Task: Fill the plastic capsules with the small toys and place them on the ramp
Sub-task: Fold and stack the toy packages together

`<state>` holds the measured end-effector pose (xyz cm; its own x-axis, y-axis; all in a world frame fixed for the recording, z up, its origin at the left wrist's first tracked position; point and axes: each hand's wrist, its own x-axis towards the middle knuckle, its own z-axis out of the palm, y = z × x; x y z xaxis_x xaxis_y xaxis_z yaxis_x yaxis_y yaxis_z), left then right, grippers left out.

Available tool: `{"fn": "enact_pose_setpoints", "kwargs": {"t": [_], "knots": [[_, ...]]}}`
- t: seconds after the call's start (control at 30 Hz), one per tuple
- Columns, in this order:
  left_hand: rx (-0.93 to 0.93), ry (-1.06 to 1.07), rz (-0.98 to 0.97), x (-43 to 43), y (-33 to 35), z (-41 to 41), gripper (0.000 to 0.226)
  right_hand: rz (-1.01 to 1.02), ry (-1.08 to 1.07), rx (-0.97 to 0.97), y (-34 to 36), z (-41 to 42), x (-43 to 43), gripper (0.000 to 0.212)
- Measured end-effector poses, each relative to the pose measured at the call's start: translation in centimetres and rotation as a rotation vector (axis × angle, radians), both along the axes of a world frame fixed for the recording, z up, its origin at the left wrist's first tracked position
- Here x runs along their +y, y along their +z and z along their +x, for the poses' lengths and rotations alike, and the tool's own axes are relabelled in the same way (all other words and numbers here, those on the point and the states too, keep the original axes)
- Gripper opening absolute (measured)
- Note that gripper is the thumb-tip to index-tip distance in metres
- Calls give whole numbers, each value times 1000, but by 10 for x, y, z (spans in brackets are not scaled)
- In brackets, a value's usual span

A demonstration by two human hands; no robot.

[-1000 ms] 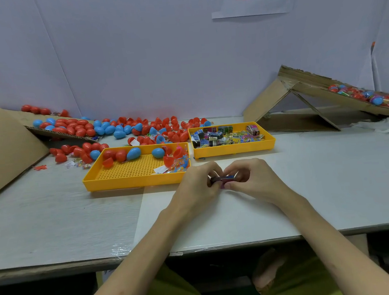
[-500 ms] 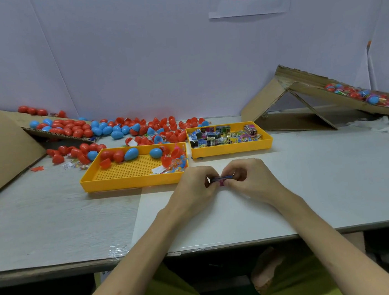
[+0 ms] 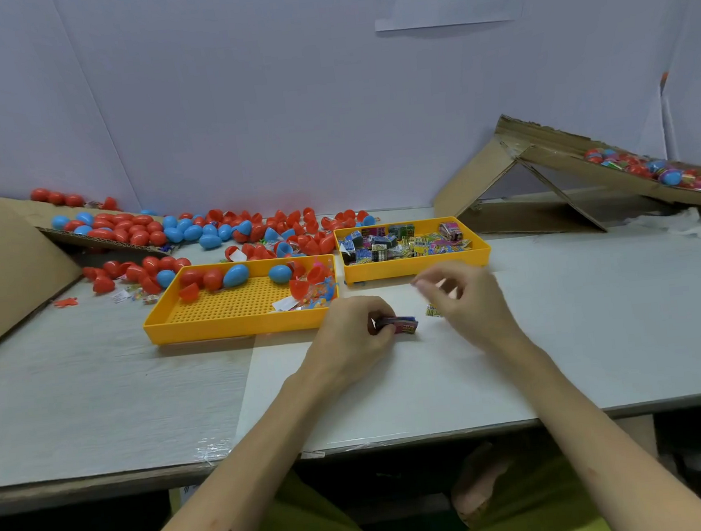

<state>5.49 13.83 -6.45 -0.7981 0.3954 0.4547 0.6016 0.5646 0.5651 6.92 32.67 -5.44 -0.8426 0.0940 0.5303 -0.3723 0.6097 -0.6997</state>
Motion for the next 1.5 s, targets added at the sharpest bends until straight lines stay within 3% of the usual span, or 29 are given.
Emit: {"fn": "enact_pose_setpoints", "kwargs": {"t": [0.07, 0.17, 0.33, 0.53, 0.67, 1.0, 1.17, 1.37, 1.5], "knots": [[-4, 2, -8, 0, 0, 1, 15, -37, -199, 45, 1, -4, 9, 17], [-20, 9, 18, 1, 1, 3, 13, 6, -316, -111, -3, -7, 19, 18], [-97, 35, 18, 2, 4, 3, 10, 117, -231, -320, -8, -6, 14, 3], [-326, 2, 23, 3, 7, 2, 8, -30, -198, -262, -4, -6, 14, 7], [-509, -85, 98, 2, 10, 4, 12, -10, -183, -247, -3, -6, 11, 7], [-376, -8, 51, 5, 7, 4, 8, 3, -171, -257, -4, -5, 11, 8], [-273, 16, -8, 4, 5, 5, 10, -157, -59, -306, 0, -4, 11, 9], [-123, 18, 249, 2, 7, 8, 19, -251, 206, -302, 6, 3, 5, 3], [-86, 0, 253, 3, 9, 8, 22, -253, 327, -286, 7, 6, 0, 4]]}}
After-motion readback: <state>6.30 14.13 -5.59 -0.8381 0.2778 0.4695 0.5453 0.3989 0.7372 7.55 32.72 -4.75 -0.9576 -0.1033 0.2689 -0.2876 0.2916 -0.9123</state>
